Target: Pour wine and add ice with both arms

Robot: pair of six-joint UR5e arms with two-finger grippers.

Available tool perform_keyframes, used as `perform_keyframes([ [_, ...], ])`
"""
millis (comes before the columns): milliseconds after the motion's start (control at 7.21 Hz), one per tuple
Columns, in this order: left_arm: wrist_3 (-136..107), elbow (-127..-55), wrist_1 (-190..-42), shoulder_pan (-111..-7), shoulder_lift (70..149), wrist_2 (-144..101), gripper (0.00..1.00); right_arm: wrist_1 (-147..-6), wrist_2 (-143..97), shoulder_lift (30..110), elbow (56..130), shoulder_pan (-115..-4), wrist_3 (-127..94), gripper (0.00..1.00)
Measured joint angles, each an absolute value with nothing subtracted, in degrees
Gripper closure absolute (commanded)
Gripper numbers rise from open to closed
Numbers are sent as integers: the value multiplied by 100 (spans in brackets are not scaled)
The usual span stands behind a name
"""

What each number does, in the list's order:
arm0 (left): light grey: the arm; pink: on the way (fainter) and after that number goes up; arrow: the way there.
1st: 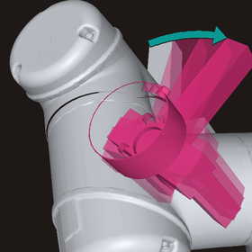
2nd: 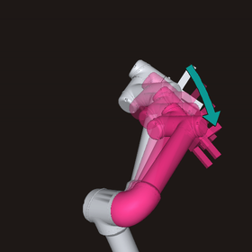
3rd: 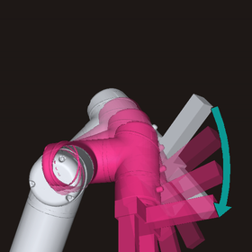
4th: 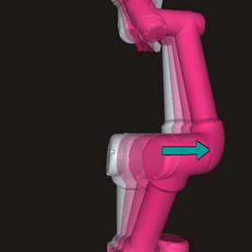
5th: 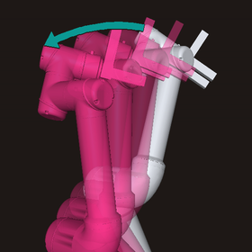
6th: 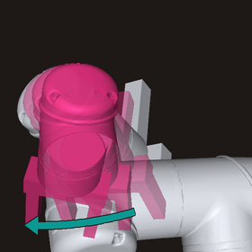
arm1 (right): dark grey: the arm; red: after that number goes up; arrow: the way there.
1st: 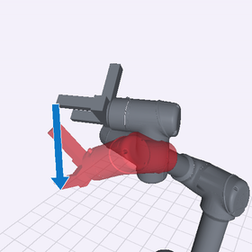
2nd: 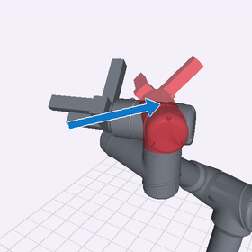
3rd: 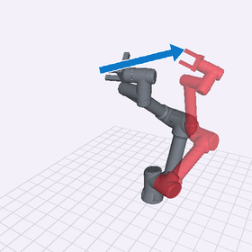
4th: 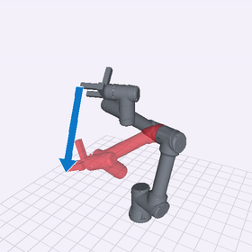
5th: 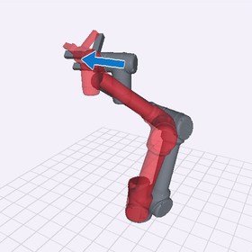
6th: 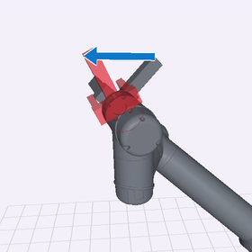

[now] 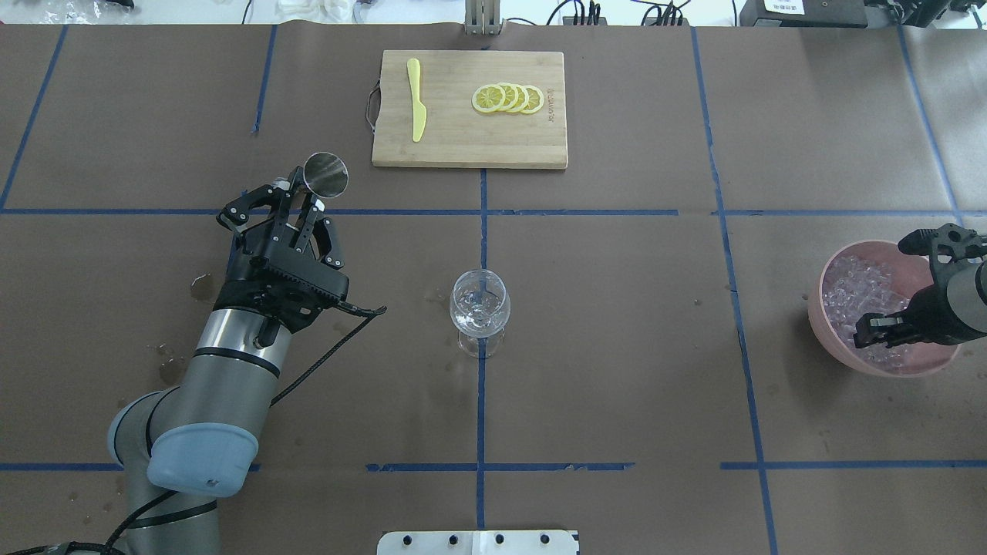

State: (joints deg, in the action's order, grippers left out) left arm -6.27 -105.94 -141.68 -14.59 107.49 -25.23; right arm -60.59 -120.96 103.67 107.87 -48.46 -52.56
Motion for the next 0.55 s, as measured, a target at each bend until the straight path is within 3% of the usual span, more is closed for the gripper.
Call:
perform_keyframes([
  [555,-635,-10592,-14168,-1459,10748,-2595,100,-6056,-12093,10381,11154,-5320,-5253,100],
])
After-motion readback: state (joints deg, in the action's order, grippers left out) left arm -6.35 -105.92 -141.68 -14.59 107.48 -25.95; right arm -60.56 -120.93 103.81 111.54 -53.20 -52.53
